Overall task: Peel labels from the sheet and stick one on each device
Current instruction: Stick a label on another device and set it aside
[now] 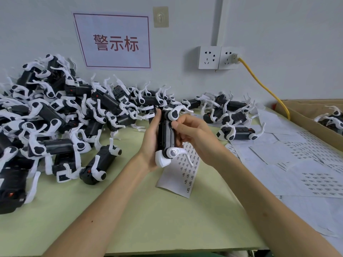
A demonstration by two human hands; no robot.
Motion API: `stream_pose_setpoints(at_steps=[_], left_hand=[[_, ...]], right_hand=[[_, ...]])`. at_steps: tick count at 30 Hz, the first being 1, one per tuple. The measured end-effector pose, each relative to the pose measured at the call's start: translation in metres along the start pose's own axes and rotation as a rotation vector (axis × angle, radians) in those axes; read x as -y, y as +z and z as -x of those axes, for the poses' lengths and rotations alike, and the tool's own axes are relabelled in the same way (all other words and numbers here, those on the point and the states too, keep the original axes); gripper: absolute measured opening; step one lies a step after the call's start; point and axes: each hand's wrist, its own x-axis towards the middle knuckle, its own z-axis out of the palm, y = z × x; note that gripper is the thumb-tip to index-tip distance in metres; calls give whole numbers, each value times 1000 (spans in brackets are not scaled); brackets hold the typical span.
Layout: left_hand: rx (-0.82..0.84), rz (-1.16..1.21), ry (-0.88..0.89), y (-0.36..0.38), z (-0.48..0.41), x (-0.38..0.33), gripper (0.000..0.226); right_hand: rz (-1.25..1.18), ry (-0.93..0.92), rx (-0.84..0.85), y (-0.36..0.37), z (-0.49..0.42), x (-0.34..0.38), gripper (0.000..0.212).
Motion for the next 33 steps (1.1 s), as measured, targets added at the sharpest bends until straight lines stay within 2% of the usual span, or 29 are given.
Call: stream_pose_setpoints(at_steps=[13, 21, 26, 29, 33], left_hand=[[7, -61, -44, -7, -2, -2, 62], [-95, 82, -43, -1, -2, -1, 52], [-59, 89, -44, 2, -1, -2, 54], [-33, 145, -46, 1, -1, -3, 54], [-24, 89, -49, 1, -1, -1, 57]], right_hand=[[-54, 55, 59, -3, 0, 4, 28], [77, -63, -17, 2, -2, -5, 14], [47, -61, 21, -3, -3, -4, 8], [30, -52, 22, -2, -3, -6, 13], [41, -46, -32, 1, -2, -8, 17]])
